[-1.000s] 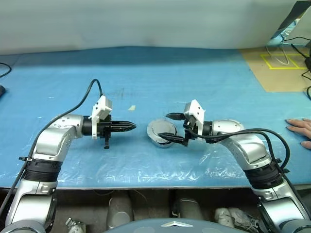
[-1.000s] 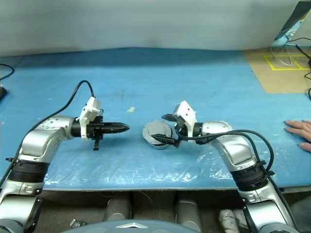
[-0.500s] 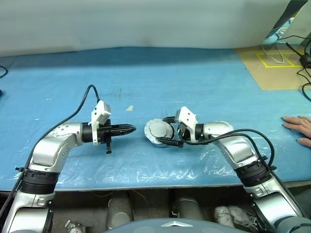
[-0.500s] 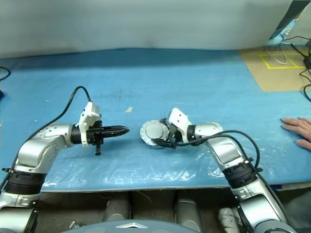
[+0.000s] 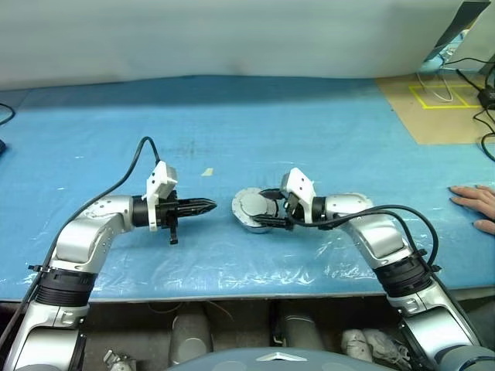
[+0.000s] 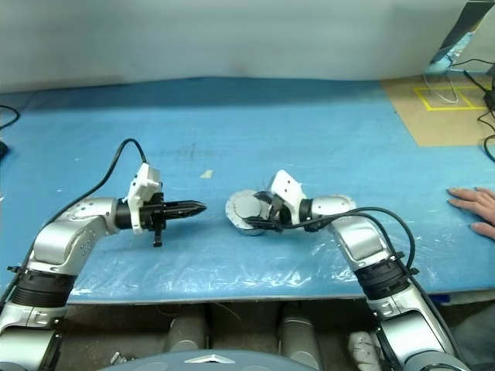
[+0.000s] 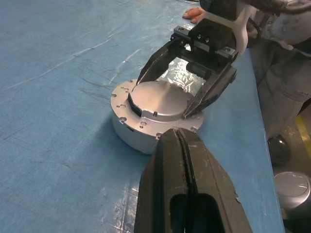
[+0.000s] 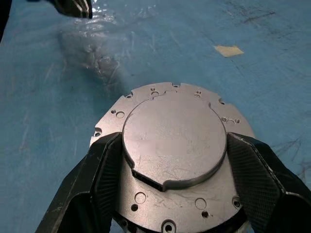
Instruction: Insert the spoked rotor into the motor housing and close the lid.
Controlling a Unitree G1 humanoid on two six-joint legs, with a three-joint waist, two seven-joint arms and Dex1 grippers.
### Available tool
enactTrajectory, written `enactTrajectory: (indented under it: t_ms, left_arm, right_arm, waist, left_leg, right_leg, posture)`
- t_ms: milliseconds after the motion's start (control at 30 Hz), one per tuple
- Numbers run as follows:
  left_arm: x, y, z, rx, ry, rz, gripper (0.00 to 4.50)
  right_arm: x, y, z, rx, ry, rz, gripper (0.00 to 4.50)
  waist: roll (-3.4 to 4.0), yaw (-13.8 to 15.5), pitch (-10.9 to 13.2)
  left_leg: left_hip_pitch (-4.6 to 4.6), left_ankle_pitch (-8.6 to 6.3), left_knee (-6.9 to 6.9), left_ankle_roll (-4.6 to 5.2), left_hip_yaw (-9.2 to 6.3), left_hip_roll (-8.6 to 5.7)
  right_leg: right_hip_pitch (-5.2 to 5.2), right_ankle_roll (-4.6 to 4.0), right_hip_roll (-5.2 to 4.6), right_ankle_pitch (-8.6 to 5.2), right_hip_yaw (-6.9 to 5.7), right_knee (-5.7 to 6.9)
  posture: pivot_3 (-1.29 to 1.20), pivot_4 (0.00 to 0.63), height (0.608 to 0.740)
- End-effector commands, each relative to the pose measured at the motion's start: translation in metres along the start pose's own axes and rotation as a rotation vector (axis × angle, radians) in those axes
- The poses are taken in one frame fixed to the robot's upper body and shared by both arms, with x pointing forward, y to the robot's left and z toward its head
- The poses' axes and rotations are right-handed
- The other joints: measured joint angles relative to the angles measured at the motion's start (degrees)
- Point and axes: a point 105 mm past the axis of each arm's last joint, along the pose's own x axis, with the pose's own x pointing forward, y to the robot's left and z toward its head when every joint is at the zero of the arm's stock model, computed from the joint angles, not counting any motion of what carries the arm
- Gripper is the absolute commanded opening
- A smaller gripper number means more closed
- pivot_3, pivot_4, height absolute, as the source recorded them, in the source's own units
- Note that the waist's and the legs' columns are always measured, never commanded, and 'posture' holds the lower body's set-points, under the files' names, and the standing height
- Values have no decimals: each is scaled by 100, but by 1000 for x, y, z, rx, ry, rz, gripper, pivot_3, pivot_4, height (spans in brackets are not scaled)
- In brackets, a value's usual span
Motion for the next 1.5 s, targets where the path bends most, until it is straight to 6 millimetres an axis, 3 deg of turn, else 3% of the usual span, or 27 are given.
enactTrajectory:
  t_ms: [33, 200, 633, 733, 933, 1100, 1233, 1367, 1500]
  left_arm:
    - [5, -7, 8, 35, -16, -28, 0]
    - [12, -8, 12, 46, -17, -35, 0]
    - [10, -9, 11, 44, -15, -40, 0]
    - [10, -9, 11, 42, -13, -41, 0]
    - [12, -9, 10, 46, -6, -53, 0]
    - [14, -9, 12, 49, -10, -60, 0]
    - [17, -10, 13, 53, -9, -64, 0]
    - [19, -11, 15, 54, -12, -69, 0]
    - [20, -12, 17, 58, -13, -70, 0]
  right_arm:
    - [-18, 0, 43, 23, -147, 27, 2987]
    - [-21, 5, 42, 0, -106, 68, 2987]
    - [-3, 5, -17, 35, 46, 45, 2987]
    - [-11, -2, -20, 101, 30, 35, 2987]
    - [-18, -9, -14, 34, 47, 35, 2987]
    - [-18, -6, 9, -23, 6, 70, 2987]
    - [-19, -13, 0, -73, 64, 45, 2987]
    - [-20, -15, 13, -91, 33, 50, 2987]
    - [-19, -18, -14, -93, 118, 37, 2987]
  waist:
    - [0, -4, 0]
    - [0, -7, 0]
    - [0, -6, 0]
    - [0, -7, -1]
    - [0, 5, -1]
    - [0, 1, -1]
    - [0, 0, -1]
    - [0, -5, -1]
    - [0, -3, -1]
  left_leg:
    - [-1, 0, 0, 0, 0, 0]
    - [0, 0, -2, 0, 0, 2]
    - [-1, 0, -2, 0, 0, 1]
    - [3, 0, 0, 0, 0, 0]
    - [6, 0, 6, 1, 0, -1]
    - [4, 0, 6, 1, 0, 0]
    - [4, 1, 6, 1, 0, 1]
    - [5, 1, 7, 1, 0, 0]
    - [4, 1, 8, 1, 0, 1]
  right_leg:
    - [-1, 0, 0, 0, 0, 0]
    - [-1, 0, 2, 0, -1, 0]
    - [-1, -1, 1, -1, -1, -1]
    - [1, -1, 0, 0, 0, 2]
    - [6, -1, -1, -1, 1, 5]
    - [5, -1, -1, -1, 0, 5]
    - [5, -1, 0, -1, 0, 6]
    - [5, -1, 0, -1, 1, 7]
    - [5, -1, 0, -1, 0, 8]
  posture:
    - [0, 150, 740]
    - [0, 150, 740]
    - [0, 150, 740]
    - [0, 150, 740]
    - [0, 150, 740]
    - [0, 150, 740]
    - [0, 150, 740]
    - [0, 150, 740]
    - [0, 150, 740]
